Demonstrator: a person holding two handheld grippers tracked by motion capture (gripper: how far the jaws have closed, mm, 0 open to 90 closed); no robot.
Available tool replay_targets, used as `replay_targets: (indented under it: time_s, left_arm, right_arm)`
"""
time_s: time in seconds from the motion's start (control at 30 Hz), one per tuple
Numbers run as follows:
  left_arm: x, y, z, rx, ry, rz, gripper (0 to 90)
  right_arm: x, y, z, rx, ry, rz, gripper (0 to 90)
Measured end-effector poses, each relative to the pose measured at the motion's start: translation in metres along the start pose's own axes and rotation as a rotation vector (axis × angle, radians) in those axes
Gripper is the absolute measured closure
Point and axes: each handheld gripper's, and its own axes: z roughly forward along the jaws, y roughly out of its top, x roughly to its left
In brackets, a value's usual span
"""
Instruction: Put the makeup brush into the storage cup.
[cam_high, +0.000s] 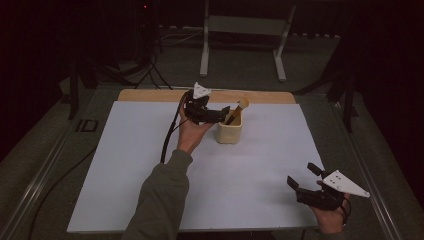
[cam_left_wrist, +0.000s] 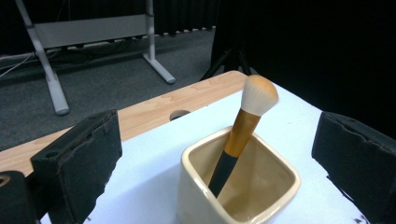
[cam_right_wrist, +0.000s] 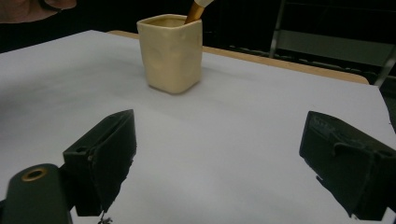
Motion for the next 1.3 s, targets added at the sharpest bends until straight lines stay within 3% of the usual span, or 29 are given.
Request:
replay_targets:
  time_s: [0.27,0.37,1.3]
  left_arm:
    - [0.007,-0.003,-0.013,-0.003,0.011,0.009,2.7]
    - [0.011,-0.006,-0.019,0.012,0.022,0.029,2.7]
    - [0.043,-0.038,-0.062,0.031,0.074,0.009,2.7]
  right_arm:
    - [0.000,0.000,0.000,0.002,0.001,-0.001,10.9]
    - [0.000,0.000,0.000,0.001,0.000,-0.002,10.9]
    - [0.001,0.000,0.001,0.005,0.002,-0.002,10.9]
